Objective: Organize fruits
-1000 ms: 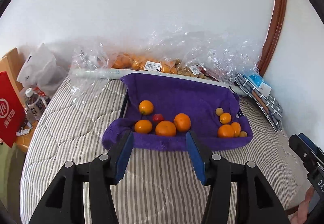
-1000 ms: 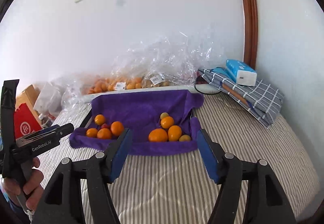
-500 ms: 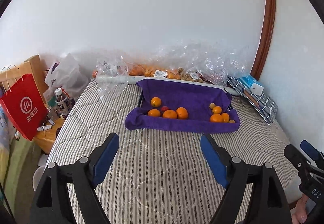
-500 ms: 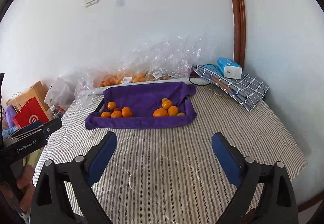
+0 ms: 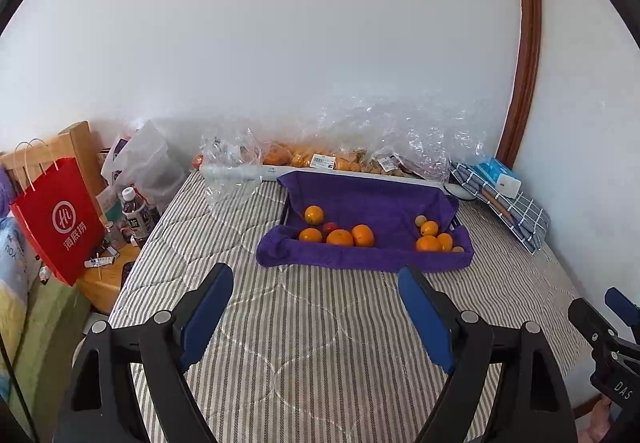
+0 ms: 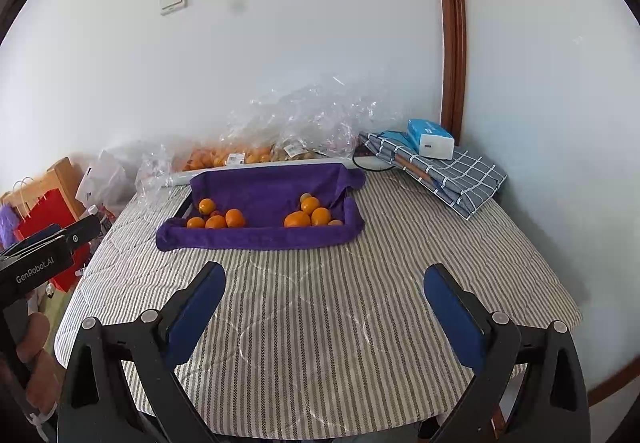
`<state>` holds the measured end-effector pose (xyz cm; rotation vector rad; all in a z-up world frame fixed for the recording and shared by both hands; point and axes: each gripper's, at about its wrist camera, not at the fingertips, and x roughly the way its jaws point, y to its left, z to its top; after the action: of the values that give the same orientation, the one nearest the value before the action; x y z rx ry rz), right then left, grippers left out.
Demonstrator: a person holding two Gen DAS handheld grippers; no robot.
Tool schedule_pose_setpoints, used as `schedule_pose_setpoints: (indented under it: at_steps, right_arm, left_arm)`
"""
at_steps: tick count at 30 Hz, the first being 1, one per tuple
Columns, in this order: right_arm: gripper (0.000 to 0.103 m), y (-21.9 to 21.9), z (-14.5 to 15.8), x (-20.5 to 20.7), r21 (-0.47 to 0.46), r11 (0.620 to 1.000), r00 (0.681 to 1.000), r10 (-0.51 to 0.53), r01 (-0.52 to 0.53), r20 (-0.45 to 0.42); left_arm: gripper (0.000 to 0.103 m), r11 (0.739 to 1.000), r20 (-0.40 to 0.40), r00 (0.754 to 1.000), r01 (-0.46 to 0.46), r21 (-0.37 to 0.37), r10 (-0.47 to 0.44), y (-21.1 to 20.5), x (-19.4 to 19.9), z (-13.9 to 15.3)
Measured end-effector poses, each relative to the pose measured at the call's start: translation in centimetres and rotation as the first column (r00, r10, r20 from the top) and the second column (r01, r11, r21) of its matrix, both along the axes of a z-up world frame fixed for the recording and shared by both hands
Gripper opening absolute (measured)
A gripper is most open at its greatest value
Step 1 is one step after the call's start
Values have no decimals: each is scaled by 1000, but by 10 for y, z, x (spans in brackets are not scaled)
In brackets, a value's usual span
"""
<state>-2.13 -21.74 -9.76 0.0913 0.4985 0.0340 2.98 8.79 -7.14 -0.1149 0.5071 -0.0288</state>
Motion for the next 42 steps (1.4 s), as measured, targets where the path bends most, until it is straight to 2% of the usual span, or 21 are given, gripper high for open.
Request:
schedule_pose_setpoints:
  at_steps: [42]
  right_arm:
    - [99,-4,-5,7,1,1000,1000,-21,21,-13]
  left_arm:
    - [84,999,-6,1000,-29,38,29,-2,7,-7]
